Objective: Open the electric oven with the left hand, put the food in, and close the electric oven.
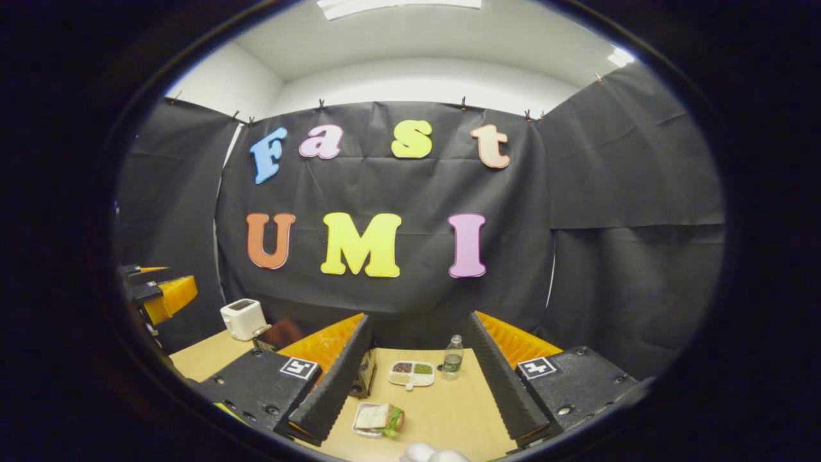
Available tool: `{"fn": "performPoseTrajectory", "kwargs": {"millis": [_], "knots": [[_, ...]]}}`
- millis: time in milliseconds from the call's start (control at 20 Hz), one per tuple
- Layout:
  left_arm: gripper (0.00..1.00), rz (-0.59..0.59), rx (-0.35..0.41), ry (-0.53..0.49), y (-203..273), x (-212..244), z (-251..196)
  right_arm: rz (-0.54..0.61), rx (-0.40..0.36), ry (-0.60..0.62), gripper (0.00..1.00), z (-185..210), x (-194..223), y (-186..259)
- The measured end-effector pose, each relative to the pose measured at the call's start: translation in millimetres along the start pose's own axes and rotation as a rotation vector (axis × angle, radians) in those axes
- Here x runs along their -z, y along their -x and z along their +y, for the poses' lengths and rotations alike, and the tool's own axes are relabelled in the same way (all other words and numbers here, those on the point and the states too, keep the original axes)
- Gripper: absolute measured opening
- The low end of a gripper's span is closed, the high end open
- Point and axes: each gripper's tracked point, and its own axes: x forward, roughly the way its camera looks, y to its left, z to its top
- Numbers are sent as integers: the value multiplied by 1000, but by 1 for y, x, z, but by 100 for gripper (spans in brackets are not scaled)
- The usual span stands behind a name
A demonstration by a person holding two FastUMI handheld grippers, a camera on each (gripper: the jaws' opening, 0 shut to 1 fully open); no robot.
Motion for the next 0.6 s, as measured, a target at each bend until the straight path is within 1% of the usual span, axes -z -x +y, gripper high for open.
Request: {"fn": "performPoseTrajectory", "kwargs": {"millis": [50, 100, 150, 400, 450, 500, 600], "knots": [[94, 0, 3, 6, -1, 1, -2, -6, 2, 0, 91, -1, -3, -2], [94, 2, 4, 4, -1, 1, -2, -10, 5, -2, 98, -1, -4, -3], [94, 8, 2, -3, -2, 3, -1, -11, 5, -6, 91, -1, -3, -3], [94, 18, 12, -6, -20, 21, -7, -12, -29, -16, 91, 1, 3, -4], [94, 17, 20, -2, -27, 26, -12, -15, -26, -18, 98, -2, 4, -5], [94, 17, 29, 3, -34, 33, -16, -12, -19, -16, 91, -6, 4, -6], [94, 10, 55, 5, -52, 49, -25, -15, -12, -23, 91, -13, 7, -6]]}}
